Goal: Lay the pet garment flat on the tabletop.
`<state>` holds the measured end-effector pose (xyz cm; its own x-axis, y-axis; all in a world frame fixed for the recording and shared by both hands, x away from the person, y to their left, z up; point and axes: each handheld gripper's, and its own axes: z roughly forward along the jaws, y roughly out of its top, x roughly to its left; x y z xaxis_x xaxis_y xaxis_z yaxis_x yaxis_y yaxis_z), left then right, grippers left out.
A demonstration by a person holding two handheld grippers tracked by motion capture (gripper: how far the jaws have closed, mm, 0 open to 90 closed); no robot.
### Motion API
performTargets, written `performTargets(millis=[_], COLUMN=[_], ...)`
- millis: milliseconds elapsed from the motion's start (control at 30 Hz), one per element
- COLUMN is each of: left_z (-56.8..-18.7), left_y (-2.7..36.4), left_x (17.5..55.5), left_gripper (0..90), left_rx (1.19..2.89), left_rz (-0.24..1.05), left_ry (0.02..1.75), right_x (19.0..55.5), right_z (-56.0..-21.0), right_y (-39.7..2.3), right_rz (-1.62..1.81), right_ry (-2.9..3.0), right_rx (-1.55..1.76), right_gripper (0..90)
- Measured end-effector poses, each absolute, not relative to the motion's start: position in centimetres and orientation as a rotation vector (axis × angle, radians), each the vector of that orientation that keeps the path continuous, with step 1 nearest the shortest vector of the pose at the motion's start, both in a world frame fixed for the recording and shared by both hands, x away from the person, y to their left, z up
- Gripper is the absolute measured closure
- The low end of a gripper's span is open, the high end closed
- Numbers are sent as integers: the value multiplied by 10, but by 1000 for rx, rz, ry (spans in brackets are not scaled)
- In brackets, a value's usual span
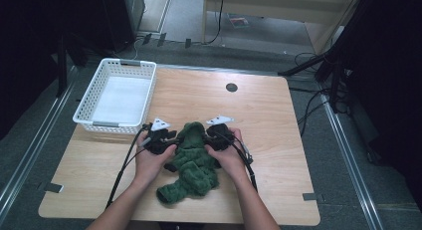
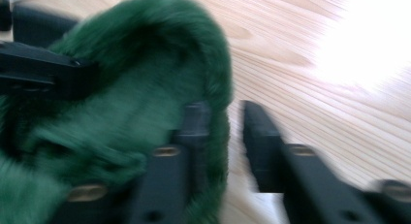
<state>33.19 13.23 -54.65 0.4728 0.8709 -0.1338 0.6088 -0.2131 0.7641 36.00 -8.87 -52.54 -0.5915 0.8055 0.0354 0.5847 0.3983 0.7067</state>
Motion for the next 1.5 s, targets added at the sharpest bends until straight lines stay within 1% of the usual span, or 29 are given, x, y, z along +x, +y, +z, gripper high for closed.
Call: performTargets(millis=[33,67,167,200,233,267,300,400,467,500,533,567,600,667,700,733,767,800,900,1033,1100,1133,1167,1200,1267,1333,1433,1467,1500], left_z=[-546,-547,-546,-546,-546,-546,-543,-536,-528,-524,-520,-517,-517,-520,-525,-534,-537,-537,-543,-543,-543,-544,-544,-544,-544,-538,-521,-519,-519], left_y=[132,137,139,139,142,142,147,151,154,155,154,152,150,144,141,138,138,138,138,141,138,135,132,129,125,124,118,116,116], left_x=[332,333,335,335,338,338,337,333,332,332,334,337,339,347,351,353,351,351,346,346,346,345,345,345,348,354,371,377,377], left_gripper=[810,858,860,814,698,562,491,428,434,504,504,544,641,748,748,770,761,739,546,522,586,742,742,883,895,897,890,873,821], left_rx=[1929,1923,1937,1948,1938,1938,1912,1886,1822,1789,1766,1755,1760,1821,1852,1916,1944,1944,1984,1991,2009,2008,2028,2039,2058,2056,2004,1986,1986], left_rz=[419,414,443,472,426,426,369,378,393,400,402,401,402,371,352,326,326,326,412,423,433,442,450,454,462,470,561,577,577], left_ry=[1232,1236,1245,1256,1266,1266,1222,1175,1160,1163,1169,1173,1179,1208,1235,1280,1281,1281,1303,1301,1276,1260,1233,1201,1162,1140,1109,1122,1122], right_x=[360,360,361,359,359,358,356,355,357,364,364,368,375,382,382,386,386,385,378,376,375,374,374,373,372,371,372,374,374], right_z=[-525,-528,-531,-533,-533,-530,-525,-504,-498,-488,-488,-485,-484,-491,-491,-503,-509,-514,-524,-529,-530,-531,-531,-534,-536,-532,-519,-516,-516], right_y=[-89,-106,-122,-132,-134,-138,-141,-148,-147,-138,-138,-130,-110,-89,-89,-75,-71,-69,-74,-81,-82,-80,-80,-79,-80,-84,-97,-102,-102], right_rz=[997,1004,1063,991,990,1046,1096,1251,1293,1338,1338,1355,1362,1312,1312,1215,1169,1122,1051,1015,1018,1001,1001,966,976,980,1055,1062,1062], right_ry=[2348,2283,2273,2267,2267,2279,2266,2190,2167,2142,2142,2142,2170,2232,2232,2270,2291,2301,2335,2346,2344,2360,2360,2361,2376,2327,2175,2133,2133], right_rx=[1211,1273,1302,1301,1305,1315,1308,1305,1320,1336,1336,1336,1311,1293,1293,1298,1304,1310,1292,1292,1277,1246,1246,1186,1153,1141,1194,1220,1220], right_gripper=[834,897,900,859,743,675,655,655,659,694,694,704,712,688,688,627,604,582,570,576,597,633,633,773,887,900,900,900,900])
